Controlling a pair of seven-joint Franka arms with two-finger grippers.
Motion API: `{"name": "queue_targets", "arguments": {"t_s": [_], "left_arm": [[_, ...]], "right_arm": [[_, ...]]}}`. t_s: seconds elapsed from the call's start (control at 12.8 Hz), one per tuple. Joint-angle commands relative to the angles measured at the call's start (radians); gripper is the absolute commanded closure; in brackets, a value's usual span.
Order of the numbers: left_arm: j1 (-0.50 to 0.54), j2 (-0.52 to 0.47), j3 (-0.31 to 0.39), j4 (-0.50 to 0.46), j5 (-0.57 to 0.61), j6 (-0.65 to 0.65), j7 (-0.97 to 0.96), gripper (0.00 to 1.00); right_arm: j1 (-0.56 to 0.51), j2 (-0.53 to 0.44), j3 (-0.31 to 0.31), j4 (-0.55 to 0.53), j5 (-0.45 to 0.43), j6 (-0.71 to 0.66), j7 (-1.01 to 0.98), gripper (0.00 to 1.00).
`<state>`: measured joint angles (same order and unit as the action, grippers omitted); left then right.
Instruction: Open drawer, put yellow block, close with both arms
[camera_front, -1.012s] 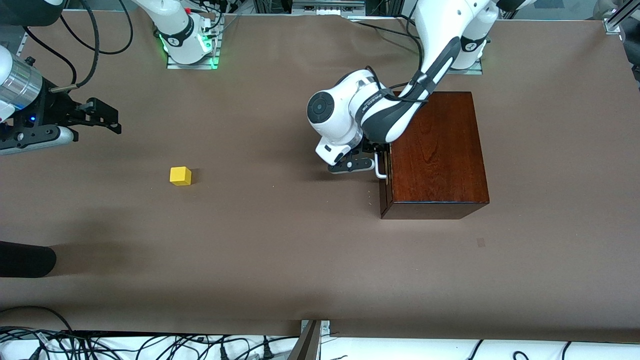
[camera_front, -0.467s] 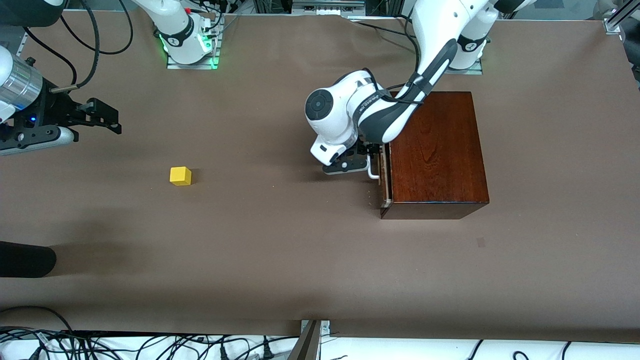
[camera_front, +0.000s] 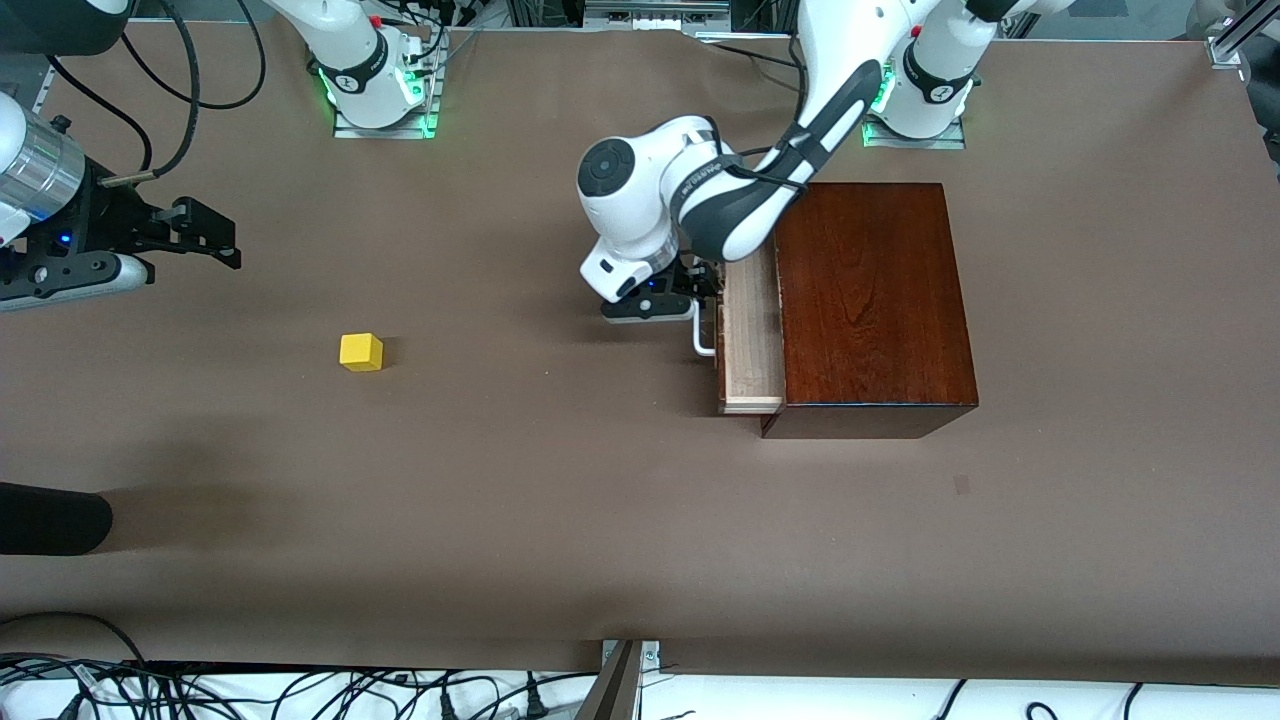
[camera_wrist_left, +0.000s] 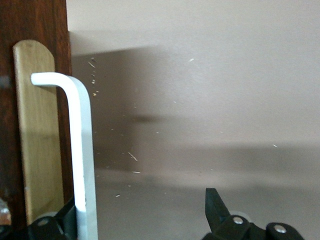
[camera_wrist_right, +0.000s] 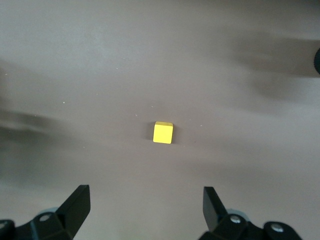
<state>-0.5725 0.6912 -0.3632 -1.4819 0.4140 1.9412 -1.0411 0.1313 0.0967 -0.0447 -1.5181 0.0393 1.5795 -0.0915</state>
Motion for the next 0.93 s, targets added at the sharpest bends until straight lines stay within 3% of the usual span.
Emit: {"name": "queue_targets", "arguments": {"t_s": [0.0, 0.47, 0.86], "left_arm": [[-0.044, 0.062, -0.013, 0.094, 0.002, 0.025, -0.019, 0.0], [-0.04, 0.004, -0.017, 0.12, -0.001, 0.001, 0.001, 0.0], [0.035, -0.18, -0.017, 0.121, -0.098, -0.264, 0.235, 0.0]], "right_arm": [[-0.009, 0.015, 0.008, 0.03, -0.012, -0.018, -0.013, 0.0], [-0.006, 0.049, 0.008, 0.029, 0.001, 0.019, -0.011, 0.0], [-0.005, 0.066, 0.009, 0.026, -0.013, 0.065, -0.013, 0.0]]}}
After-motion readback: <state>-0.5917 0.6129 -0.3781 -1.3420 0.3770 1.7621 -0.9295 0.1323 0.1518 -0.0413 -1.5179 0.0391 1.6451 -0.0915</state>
